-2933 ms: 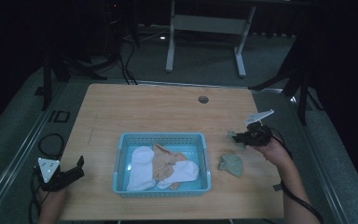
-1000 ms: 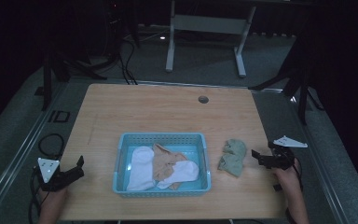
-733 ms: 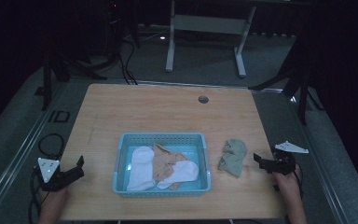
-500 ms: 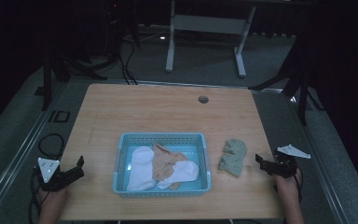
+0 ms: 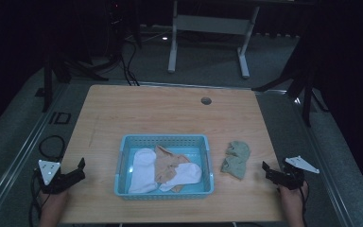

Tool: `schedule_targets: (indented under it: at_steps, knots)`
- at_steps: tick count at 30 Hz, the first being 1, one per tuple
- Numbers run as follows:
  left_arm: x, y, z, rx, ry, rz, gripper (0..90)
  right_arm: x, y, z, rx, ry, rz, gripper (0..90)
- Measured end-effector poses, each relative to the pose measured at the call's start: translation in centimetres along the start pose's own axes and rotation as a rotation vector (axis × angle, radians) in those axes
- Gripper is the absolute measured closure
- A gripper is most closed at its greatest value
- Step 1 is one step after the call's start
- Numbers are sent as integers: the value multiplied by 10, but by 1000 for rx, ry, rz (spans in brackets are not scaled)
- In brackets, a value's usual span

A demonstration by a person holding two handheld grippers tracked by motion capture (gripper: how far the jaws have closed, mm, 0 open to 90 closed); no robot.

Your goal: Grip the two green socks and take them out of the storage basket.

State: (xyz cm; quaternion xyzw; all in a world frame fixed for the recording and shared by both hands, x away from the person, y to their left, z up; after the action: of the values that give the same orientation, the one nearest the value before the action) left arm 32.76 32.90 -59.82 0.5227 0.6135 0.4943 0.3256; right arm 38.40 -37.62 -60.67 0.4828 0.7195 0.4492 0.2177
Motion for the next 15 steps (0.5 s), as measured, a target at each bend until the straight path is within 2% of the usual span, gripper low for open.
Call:
schedule_targets:
  at_steps: [3,15]
  knots:
    - [0,0,0,2,-1,0,4,2,-3,-3,-5,-19,-15,112]
    - [0,0,0,-1,-1,0,4,2,-4,-2,4,-45,-40,112]
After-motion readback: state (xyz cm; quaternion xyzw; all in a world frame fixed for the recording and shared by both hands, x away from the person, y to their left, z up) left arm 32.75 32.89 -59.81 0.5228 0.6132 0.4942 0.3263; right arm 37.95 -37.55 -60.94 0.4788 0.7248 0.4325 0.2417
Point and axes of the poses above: each handheld gripper's, and its own axes: z roughly forward along the jaws, y roughly out of its top, x roughly to its left, the point moved 10 cm from there along z, roughly forward along the jaws, and after that the axes turned 14 degrees about y, right-handed, at the moved point
